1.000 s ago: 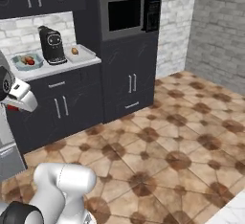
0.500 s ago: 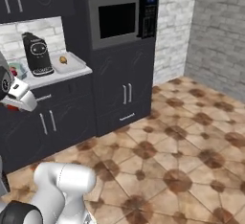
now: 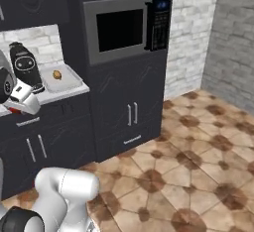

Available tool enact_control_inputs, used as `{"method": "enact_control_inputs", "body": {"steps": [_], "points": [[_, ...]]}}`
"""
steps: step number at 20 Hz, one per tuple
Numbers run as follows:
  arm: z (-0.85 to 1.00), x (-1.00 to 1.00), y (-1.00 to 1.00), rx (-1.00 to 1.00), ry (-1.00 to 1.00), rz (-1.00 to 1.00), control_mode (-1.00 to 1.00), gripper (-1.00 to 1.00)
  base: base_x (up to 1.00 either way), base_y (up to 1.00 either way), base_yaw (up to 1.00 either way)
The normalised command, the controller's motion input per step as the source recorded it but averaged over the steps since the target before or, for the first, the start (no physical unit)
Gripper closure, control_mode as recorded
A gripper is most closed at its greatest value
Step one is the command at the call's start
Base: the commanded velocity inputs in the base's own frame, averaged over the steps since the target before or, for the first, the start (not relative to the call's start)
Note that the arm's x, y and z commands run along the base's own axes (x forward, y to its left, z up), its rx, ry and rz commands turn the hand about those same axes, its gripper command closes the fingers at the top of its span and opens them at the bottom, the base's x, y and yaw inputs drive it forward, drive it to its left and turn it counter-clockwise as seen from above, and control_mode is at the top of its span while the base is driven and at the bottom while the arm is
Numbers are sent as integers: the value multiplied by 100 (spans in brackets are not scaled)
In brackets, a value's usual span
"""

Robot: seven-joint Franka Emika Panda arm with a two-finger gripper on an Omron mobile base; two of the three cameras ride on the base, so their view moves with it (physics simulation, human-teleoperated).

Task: Place one bell pepper and one chicken drumstick in each tupperware on the nearby counter, to pack two identical lunches.

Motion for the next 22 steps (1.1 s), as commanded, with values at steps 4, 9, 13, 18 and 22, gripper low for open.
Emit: {"method": "enact_control_inputs", "body": {"steps": [4, 9, 13, 18, 22], "points": [[0, 0, 0, 0, 0, 0, 100, 100, 100, 0, 25], [0, 0, 0, 0, 0, 0, 100, 100, 100, 0, 27], [0, 0, 0, 0, 0, 0, 100, 100, 100, 0, 34], [0, 0, 0, 0, 0, 0, 100, 100, 100, 0, 36], [0, 0, 0, 0, 0, 0, 100, 100, 100, -9, 35]]}}
